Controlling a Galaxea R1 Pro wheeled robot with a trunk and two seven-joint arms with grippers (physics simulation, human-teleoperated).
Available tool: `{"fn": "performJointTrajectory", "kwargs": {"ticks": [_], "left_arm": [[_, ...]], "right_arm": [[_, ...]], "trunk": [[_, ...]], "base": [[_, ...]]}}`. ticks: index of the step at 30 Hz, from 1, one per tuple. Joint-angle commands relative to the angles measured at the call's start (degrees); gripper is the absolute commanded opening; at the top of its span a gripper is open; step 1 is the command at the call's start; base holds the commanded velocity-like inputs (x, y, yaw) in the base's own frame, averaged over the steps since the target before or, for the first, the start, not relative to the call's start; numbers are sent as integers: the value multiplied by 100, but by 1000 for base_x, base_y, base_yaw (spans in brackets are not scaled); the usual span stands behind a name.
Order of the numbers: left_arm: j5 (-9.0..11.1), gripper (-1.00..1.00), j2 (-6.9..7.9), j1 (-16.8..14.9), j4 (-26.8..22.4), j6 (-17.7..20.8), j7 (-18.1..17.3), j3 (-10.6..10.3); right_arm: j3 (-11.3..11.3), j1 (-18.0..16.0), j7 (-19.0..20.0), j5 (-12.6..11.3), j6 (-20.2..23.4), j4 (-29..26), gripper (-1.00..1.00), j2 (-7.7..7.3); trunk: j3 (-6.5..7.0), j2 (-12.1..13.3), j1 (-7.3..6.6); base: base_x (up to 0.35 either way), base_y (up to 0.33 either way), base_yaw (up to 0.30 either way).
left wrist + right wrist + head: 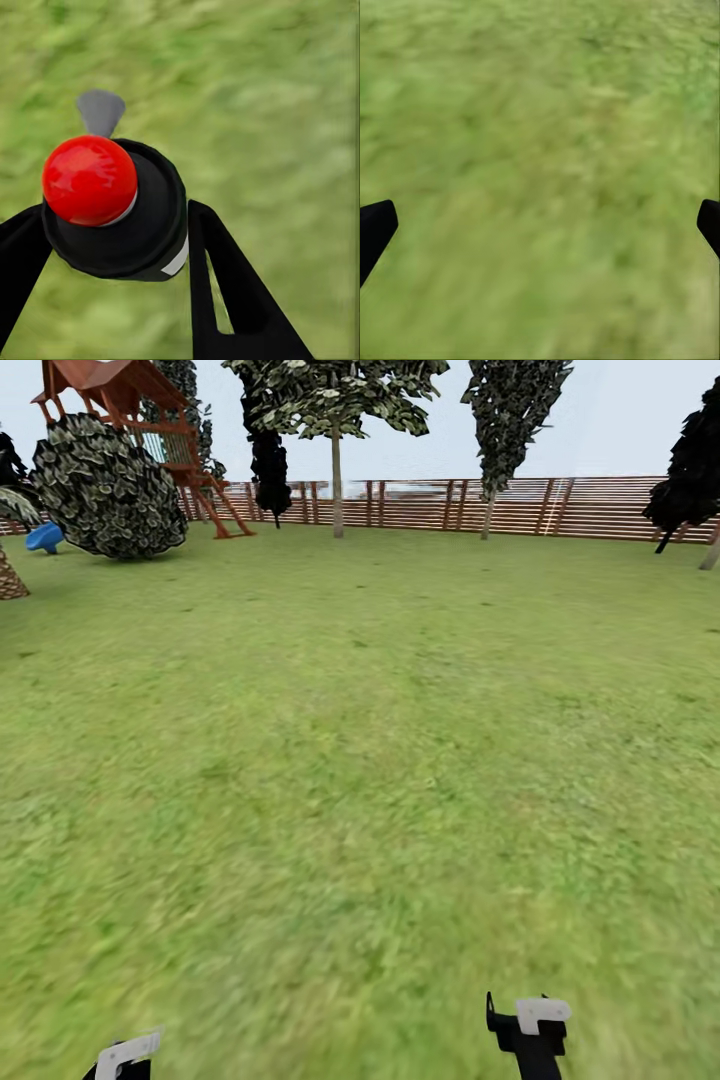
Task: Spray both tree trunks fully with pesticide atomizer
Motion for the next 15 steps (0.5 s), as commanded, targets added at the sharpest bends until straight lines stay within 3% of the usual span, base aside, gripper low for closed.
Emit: {"fn": "performJointTrajectory", "kwargs": {"ticks": [1, 9, 15], "left_arm": [[1, -100, 0, 0, -1, 0, 0, 1], [1, -100, 15, 0, -1, 7, 0, 9], [1, -100, 35, 0, -1, 9, 0, 10]], "right_arm": [[0, 0, 0, 0, 0, 0, 100, 2], [0, 0, 0, 1, 0, 0, 100, 12], [8, 0, 37, 12, 10, 11, 100, 41]], "trunk": [[0, 0, 0], [0, 0, 0], [0, 0, 0]], "base": [[337, 0, 0], [337, 0, 169], [337, 41, 21]]}}
